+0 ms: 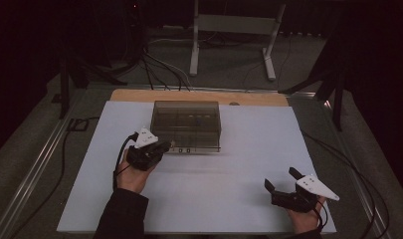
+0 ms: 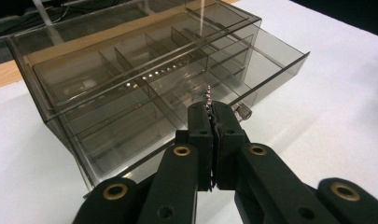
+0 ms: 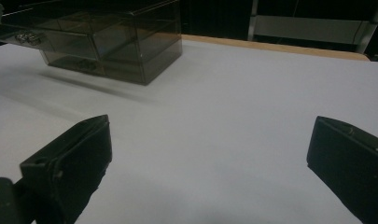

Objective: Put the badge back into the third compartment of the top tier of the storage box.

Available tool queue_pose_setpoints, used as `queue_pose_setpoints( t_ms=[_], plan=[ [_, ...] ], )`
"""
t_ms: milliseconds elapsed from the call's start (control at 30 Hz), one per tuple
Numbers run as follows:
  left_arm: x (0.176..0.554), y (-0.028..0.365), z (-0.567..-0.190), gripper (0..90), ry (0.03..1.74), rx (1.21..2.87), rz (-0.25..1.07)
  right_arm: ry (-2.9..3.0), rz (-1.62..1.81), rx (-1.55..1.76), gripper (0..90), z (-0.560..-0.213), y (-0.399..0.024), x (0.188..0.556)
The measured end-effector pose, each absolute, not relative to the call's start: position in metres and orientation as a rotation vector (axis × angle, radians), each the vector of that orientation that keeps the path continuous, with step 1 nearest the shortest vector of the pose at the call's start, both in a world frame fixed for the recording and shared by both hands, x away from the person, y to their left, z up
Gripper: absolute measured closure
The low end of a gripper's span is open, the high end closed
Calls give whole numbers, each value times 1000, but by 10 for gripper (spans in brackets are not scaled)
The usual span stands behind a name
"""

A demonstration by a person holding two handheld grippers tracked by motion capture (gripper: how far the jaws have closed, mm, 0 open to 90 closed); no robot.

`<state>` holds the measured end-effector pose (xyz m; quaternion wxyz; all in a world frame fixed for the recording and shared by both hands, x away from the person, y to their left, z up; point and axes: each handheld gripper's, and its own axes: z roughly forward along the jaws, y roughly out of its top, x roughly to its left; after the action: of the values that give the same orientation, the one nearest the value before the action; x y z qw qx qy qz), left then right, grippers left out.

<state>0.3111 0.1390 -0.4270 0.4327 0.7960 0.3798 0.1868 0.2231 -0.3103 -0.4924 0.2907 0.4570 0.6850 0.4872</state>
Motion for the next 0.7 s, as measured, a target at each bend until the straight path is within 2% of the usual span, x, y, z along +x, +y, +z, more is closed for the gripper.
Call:
queue_pose_setpoints(
  t_ms=[700],
  plan=[
    [320, 124, -424, 894, 921, 1985, 464, 1825, 1299, 1220, 2, -492, -311, 223]
  ],
)
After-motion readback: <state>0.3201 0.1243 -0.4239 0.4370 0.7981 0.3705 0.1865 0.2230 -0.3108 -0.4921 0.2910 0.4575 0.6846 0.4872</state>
